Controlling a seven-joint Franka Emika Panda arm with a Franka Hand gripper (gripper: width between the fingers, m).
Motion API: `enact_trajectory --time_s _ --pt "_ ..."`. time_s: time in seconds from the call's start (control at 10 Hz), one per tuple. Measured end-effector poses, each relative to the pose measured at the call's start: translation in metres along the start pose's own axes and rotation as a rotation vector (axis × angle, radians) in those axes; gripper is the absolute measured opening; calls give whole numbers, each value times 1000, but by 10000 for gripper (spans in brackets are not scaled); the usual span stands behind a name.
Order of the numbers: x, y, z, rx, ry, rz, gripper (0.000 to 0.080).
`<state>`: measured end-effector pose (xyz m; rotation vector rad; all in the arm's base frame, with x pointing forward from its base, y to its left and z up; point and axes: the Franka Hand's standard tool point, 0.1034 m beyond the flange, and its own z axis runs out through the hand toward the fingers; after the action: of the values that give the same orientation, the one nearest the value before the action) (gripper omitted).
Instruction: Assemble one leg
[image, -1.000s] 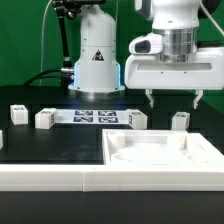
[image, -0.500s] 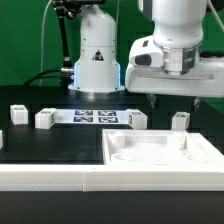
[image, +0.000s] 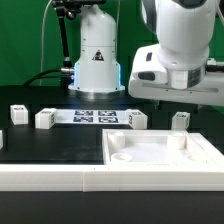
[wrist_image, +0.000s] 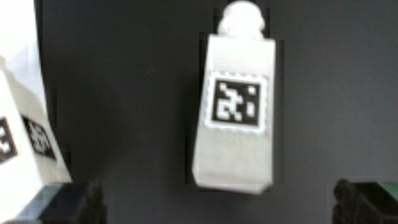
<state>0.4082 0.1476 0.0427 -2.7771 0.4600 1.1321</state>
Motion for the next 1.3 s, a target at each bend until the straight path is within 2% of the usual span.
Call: enact_trajectory --time_s 0.2,0.7,1.1,1.3 --pt "6 1 5 -8 -79 8 649" --pt "6 -7 21 -24 -73 -1 649" --pt "2 -1 44 -38 -67 5 649" --pt "2 -2 46 -42 -66 2 649"
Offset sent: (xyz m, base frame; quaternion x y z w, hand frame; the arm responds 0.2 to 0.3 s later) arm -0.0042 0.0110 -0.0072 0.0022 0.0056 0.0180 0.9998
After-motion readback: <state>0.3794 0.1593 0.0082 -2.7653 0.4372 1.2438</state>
